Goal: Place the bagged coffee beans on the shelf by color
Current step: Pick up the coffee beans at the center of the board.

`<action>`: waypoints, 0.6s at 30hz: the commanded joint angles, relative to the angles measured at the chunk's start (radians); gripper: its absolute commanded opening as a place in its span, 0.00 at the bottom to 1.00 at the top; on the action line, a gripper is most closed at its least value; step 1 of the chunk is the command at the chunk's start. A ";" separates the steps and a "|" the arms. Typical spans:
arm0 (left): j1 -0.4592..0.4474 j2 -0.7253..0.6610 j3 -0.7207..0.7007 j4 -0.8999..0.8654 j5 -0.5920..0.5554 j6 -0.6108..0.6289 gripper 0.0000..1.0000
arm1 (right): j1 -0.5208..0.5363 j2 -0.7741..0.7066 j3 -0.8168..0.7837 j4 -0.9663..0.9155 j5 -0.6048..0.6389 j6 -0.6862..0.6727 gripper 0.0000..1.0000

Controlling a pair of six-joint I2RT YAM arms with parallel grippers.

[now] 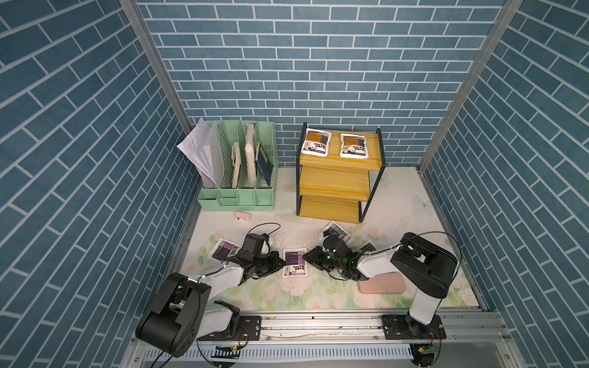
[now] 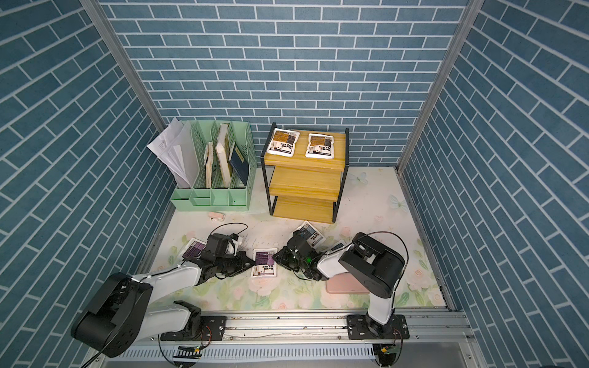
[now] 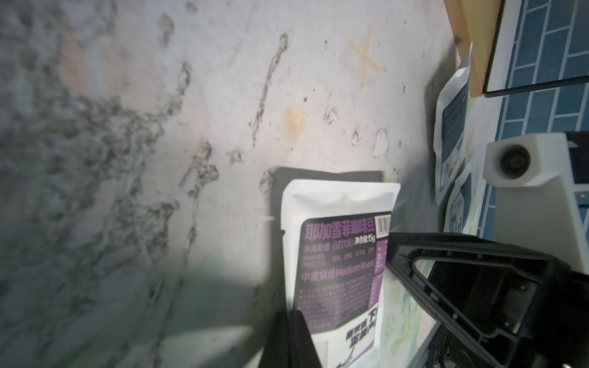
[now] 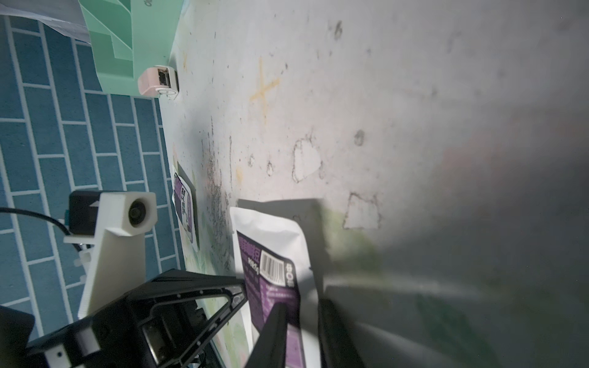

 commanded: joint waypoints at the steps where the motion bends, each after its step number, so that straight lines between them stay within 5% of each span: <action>1: -0.006 0.016 -0.012 0.024 0.021 -0.003 0.00 | -0.008 0.020 -0.069 0.076 -0.020 0.048 0.29; 8: -0.004 -0.014 -0.066 0.131 0.032 -0.124 0.00 | -0.016 -0.060 -0.345 0.507 0.031 0.288 0.64; 13: 0.018 -0.048 -0.108 0.278 0.089 -0.287 0.00 | 0.065 -0.136 -0.433 0.547 0.110 0.392 0.82; 18: 0.019 -0.072 -0.087 0.289 0.103 -0.320 0.00 | 0.122 -0.110 -0.408 0.576 0.187 0.418 0.95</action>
